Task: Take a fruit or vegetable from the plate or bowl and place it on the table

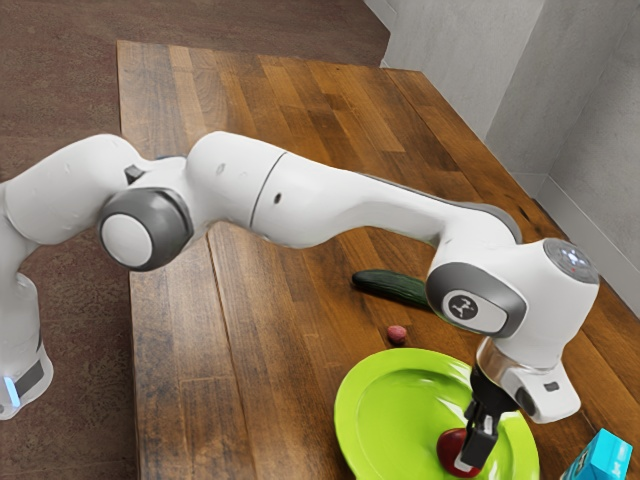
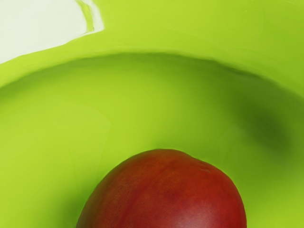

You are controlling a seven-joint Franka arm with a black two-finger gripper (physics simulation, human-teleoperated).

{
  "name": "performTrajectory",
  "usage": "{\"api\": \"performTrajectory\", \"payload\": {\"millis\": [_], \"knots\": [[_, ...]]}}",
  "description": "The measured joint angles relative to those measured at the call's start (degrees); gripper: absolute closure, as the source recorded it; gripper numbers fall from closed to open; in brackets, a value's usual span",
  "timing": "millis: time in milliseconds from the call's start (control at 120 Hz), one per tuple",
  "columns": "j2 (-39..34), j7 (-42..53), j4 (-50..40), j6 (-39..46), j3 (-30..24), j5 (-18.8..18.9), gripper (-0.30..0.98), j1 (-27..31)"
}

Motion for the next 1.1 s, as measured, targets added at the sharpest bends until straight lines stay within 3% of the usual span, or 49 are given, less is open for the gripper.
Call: {"api": "performTrajectory", "payload": {"millis": [233,475,550,683,850,1100], "knots": [[2.3,0.0,0.8,0.3,-0.4,-0.2,0.00,-0.1],[0.0,0.0,0.6,0.2,-0.4,0.1,0.37,0.1],[-4.7,0.1,0.4,-0.6,1.2,0.3,0.34,1.4],[-10.3,0.1,0.6,-2.7,2.7,0.3,0.32,12.4],[-11.3,0.2,0.5,-4.3,2.8,0.2,0.32,26.5],[-10.3,0.3,-0.3,-5.0,2.8,0.3,0.32,39.6]]}}
